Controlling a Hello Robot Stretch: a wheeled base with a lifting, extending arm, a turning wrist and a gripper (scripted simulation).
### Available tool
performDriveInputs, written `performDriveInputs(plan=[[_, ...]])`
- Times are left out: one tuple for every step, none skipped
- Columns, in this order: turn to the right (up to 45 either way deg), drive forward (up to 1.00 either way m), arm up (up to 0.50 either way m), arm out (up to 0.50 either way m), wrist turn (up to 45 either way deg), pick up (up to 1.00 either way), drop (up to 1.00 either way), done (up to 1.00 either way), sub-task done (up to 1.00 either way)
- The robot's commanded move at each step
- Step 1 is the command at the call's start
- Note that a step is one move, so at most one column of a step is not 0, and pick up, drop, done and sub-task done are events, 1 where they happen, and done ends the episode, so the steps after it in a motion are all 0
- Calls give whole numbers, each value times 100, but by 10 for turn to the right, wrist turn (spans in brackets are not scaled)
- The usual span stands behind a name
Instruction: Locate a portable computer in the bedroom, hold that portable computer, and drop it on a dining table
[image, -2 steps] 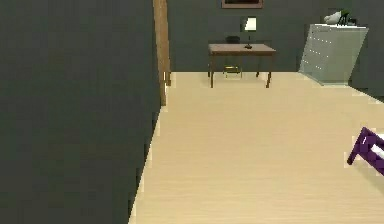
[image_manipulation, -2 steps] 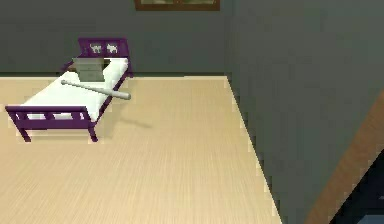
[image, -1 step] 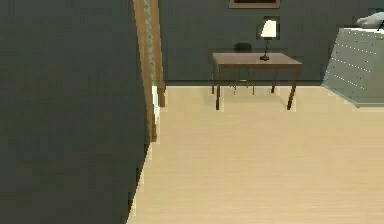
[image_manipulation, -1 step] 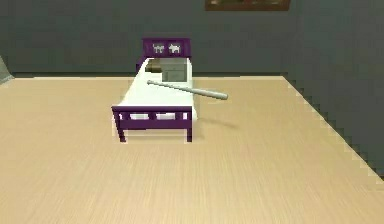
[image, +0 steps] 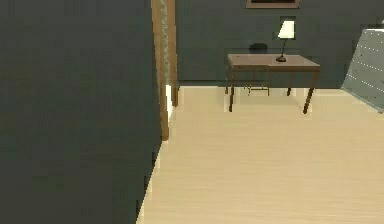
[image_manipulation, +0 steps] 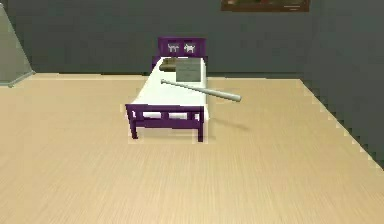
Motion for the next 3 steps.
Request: performDriveInputs(plan=[[0, 100, 0, 0, 0, 0, 0, 0, 0], [0, 100, 0, 0, 0, 0, 0, 0, 0], [60, 0, 0, 0, 0, 0, 0, 0, 0]])
